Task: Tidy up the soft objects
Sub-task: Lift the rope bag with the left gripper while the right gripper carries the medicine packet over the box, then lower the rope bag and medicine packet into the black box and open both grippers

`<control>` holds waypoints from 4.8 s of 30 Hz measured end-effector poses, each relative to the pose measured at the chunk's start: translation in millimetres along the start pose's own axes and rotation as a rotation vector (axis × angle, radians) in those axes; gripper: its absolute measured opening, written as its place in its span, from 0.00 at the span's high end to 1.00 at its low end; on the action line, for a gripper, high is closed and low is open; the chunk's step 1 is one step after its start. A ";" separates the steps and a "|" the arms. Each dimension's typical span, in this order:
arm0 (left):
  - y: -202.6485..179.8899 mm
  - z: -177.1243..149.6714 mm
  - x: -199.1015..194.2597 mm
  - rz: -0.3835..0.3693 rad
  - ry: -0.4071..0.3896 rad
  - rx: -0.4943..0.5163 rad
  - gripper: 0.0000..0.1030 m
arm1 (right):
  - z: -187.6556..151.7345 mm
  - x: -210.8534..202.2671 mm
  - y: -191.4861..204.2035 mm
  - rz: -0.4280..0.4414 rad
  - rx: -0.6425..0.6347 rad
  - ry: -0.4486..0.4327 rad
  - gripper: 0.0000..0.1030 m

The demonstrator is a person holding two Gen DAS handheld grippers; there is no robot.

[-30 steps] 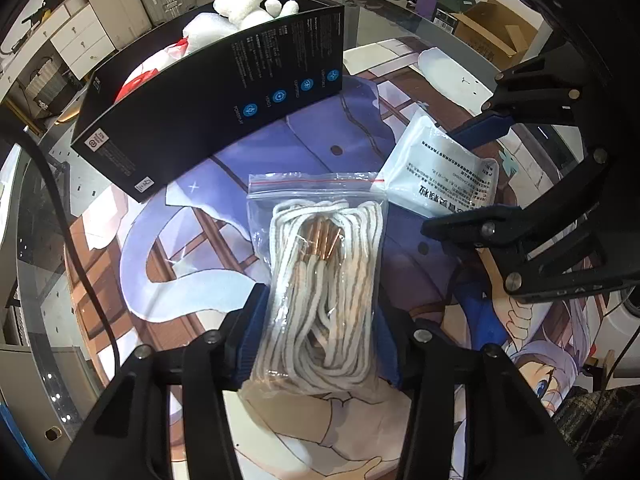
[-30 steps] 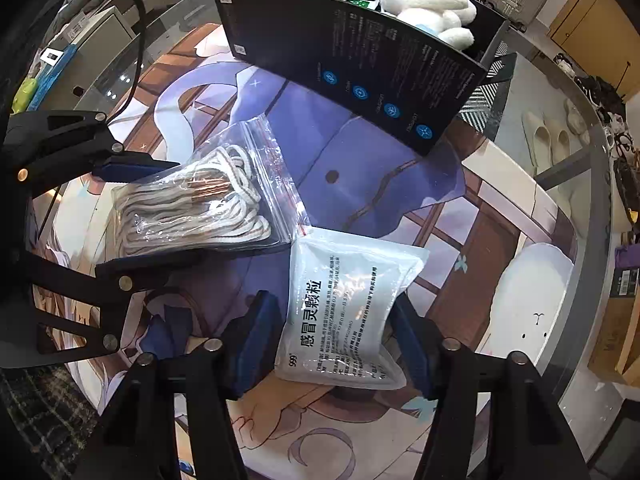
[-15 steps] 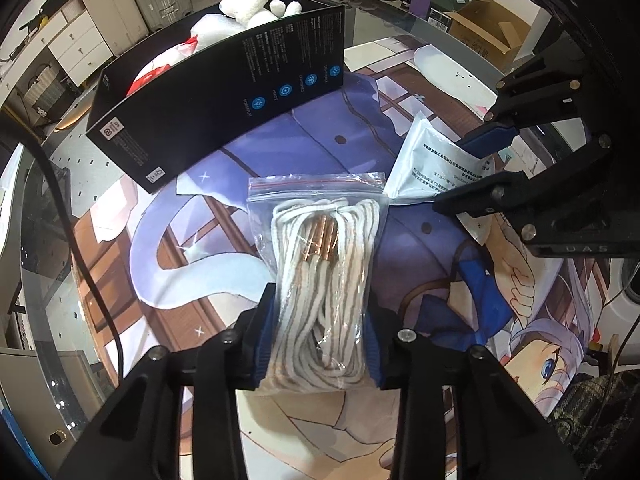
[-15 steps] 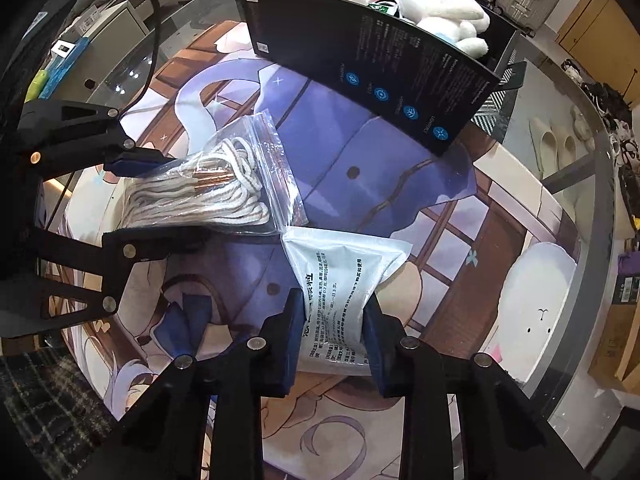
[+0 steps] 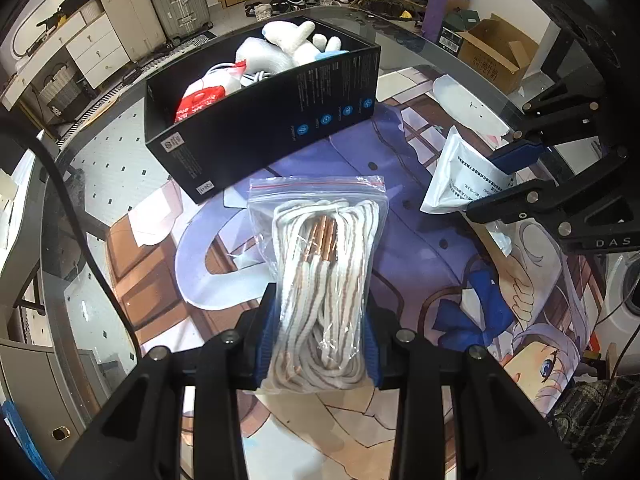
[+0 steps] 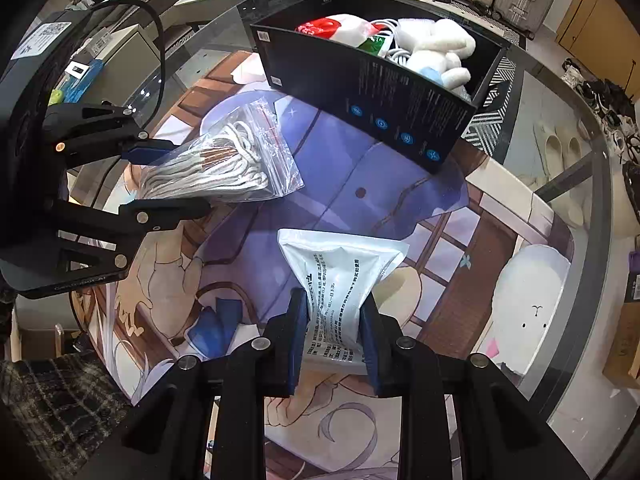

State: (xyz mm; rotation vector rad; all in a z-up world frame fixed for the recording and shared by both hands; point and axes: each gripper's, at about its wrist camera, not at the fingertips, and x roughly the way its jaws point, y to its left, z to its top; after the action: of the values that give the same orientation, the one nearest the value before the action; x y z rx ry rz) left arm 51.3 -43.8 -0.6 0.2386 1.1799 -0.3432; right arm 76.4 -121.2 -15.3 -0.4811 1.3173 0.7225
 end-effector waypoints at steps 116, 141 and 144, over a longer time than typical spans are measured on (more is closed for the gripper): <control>92.6 143.7 36.5 -0.022 -0.056 -0.132 0.66 | 185.9 2.2 -81.1 -0.003 0.043 -0.143 0.76; 94.6 135.4 11.1 -0.001 -0.085 -0.153 0.43 | 171.4 -24.4 -74.1 -0.007 0.062 -0.181 0.42; 94.1 133.5 5.8 0.002 -0.096 -0.155 0.38 | 170.1 -30.1 -75.0 -0.006 0.070 -0.201 0.27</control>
State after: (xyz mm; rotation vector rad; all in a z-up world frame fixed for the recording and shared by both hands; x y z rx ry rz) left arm 204.1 -5.5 43.1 0.0873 1.1057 -0.2569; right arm 245.5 -62.0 42.8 -0.3469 1.1486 0.6993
